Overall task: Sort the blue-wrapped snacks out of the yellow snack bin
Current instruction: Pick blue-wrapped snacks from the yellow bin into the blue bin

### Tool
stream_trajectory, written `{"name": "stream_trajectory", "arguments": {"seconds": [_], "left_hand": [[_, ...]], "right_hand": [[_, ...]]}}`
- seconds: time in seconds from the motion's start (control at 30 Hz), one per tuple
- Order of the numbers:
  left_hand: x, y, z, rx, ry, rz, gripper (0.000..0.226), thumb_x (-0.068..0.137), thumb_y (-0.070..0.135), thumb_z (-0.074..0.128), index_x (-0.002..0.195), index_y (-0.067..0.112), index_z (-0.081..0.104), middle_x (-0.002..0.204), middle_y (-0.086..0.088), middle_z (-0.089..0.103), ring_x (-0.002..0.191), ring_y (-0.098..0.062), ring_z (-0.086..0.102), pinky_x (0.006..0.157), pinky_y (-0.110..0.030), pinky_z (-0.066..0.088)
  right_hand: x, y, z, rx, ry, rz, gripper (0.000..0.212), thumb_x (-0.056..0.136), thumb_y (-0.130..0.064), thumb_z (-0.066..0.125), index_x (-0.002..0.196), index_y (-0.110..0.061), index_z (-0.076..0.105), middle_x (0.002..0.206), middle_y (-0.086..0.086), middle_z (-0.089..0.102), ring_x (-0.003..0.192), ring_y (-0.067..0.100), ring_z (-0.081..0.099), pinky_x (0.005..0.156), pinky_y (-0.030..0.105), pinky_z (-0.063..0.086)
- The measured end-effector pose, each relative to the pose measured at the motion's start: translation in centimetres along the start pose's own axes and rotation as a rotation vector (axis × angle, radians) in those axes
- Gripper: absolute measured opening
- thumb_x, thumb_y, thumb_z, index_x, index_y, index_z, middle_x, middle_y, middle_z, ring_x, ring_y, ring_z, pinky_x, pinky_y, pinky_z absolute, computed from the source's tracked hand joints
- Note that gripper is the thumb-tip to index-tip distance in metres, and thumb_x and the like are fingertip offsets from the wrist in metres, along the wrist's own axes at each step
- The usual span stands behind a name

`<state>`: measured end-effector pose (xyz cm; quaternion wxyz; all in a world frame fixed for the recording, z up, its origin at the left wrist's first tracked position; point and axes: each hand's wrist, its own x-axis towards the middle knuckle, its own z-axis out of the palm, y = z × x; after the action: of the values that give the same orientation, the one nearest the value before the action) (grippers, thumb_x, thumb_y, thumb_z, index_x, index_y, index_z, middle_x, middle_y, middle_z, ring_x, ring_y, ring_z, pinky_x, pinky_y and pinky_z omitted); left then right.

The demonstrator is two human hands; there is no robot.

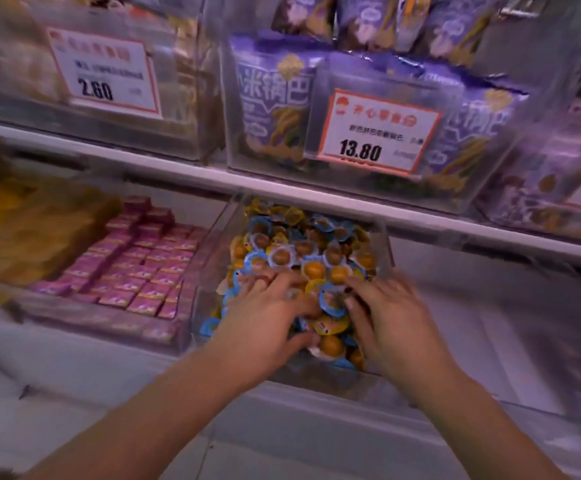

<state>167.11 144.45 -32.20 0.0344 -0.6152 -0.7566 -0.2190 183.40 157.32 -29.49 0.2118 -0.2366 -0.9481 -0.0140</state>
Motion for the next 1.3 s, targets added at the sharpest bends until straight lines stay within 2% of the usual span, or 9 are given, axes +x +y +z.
{"name": "stream_trajectory", "arguments": {"seconds": [0.13, 0.23, 0.47, 0.63, 0.8, 1.0, 1.1, 1.23, 1.3], "left_hand": [[1.4, -1.3, -0.8, 0.116, 0.007, 0.216, 0.04, 0.08, 0.061, 0.052, 0.098, 0.035, 0.076, 0.135, 0.003, 0.058, 0.131, -0.025, 0.047, 0.108, -0.045, 0.039], [1.6, -3.1, -1.8, 0.085, 0.095, 0.25, 0.039, 0.088, 0.054, 0.05, 0.089, 0.028, 0.079, 0.124, 0.003, 0.065, 0.123, -0.025, 0.055, 0.102, -0.043, 0.045], [1.5, -2.0, -2.0, -0.341, 0.397, -0.103, 0.037, 0.093, 0.052, 0.051, 0.084, 0.028, 0.077, 0.086, 0.012, 0.065, 0.084, -0.01, 0.062, 0.074, -0.037, 0.05], [1.3, 0.3, -1.4, -0.571, 0.488, -0.232, 0.036, 0.091, 0.058, 0.054, 0.079, 0.032, 0.076, 0.075, 0.011, 0.067, 0.073, -0.004, 0.065, 0.063, -0.028, 0.05], [1.4, 3.2, -1.5, -0.762, 0.561, -0.263, 0.02, 0.09, 0.046, 0.06, 0.077, 0.04, 0.074, 0.077, 0.023, 0.071, 0.075, 0.004, 0.067, 0.063, -0.013, 0.048], [1.5, 5.8, -1.7, -0.522, 0.531, -0.033, 0.022, 0.086, 0.041, 0.064, 0.101, 0.031, 0.077, 0.087, 0.017, 0.062, 0.081, 0.002, 0.061, 0.072, -0.009, 0.044], [1.4, 6.0, -1.5, -0.248, 0.369, 0.124, 0.049, 0.094, 0.056, 0.046, 0.13, 0.029, 0.063, 0.115, 0.008, 0.06, 0.096, -0.015, 0.059, 0.079, -0.034, 0.052], [0.8, 5.0, -1.2, -0.251, 0.034, 0.222, 0.065, 0.096, 0.07, 0.025, 0.154, 0.043, 0.012, 0.155, 0.021, 0.02, 0.135, -0.009, 0.036, 0.103, -0.031, 0.041], [0.7, 3.6, -1.4, -0.284, 0.056, 0.179, 0.06, 0.098, 0.068, 0.027, 0.153, 0.045, 0.019, 0.153, 0.024, 0.026, 0.134, -0.006, 0.039, 0.104, -0.03, 0.041]], "right_hand": [[2.0, -1.5, 0.0, -0.146, -0.208, -0.057, 0.052, 0.092, -0.056, 0.036, 0.127, -0.026, 0.06, 0.119, 0.0, 0.065, 0.111, 0.027, 0.059, 0.101, 0.047, 0.043], [2.4, -0.8, -0.1, -0.129, -0.325, -0.119, 0.053, 0.088, -0.061, 0.047, 0.134, -0.034, 0.054, 0.133, -0.004, 0.057, 0.12, 0.025, 0.054, 0.1, 0.041, 0.043], [2.2, -0.8, 0.5, 0.051, -0.057, -0.009, 0.02, 0.083, -0.035, 0.063, 0.1, -0.034, 0.073, 0.092, -0.011, 0.072, 0.089, 0.021, 0.064, 0.076, 0.032, 0.049], [1.6, -1.2, -0.4, 0.533, 0.181, 0.245, 0.017, 0.088, -0.019, 0.073, 0.101, -0.03, 0.076, 0.096, -0.016, 0.074, 0.091, 0.005, 0.067, 0.081, 0.018, 0.05], [0.7, -3.6, -3.1, 1.221, 0.329, 0.686, 0.012, 0.094, -0.014, 0.063, 0.098, -0.017, 0.074, 0.087, -0.009, 0.077, 0.081, 0.006, 0.072, 0.069, 0.018, 0.056], [0.0, -5.9, -4.8, 2.171, 0.019, 1.008, 0.034, 0.094, -0.026, 0.05, 0.113, -0.002, 0.067, 0.114, 0.017, 0.071, 0.095, 0.025, 0.066, 0.075, 0.037, 0.057], [0.1, -4.8, -4.7, 2.114, 0.04, 0.973, 0.044, 0.095, -0.032, 0.053, 0.12, 0.002, 0.065, 0.116, 0.02, 0.07, 0.099, 0.029, 0.065, 0.083, 0.036, 0.051], [0.3, -1.2, -4.8, 1.786, 0.304, 0.914, 0.029, 0.081, -0.033, 0.069, 0.096, -0.008, 0.07, 0.082, 0.016, 0.07, 0.06, 0.02, 0.065, 0.044, 0.026, 0.047], [0.4, 1.7, -4.6, 1.712, 0.339, 0.917, 0.023, 0.088, -0.029, 0.067, 0.1, -0.009, 0.067, 0.078, 0.013, 0.069, 0.06, 0.017, 0.067, 0.042, 0.024, 0.044]]}}
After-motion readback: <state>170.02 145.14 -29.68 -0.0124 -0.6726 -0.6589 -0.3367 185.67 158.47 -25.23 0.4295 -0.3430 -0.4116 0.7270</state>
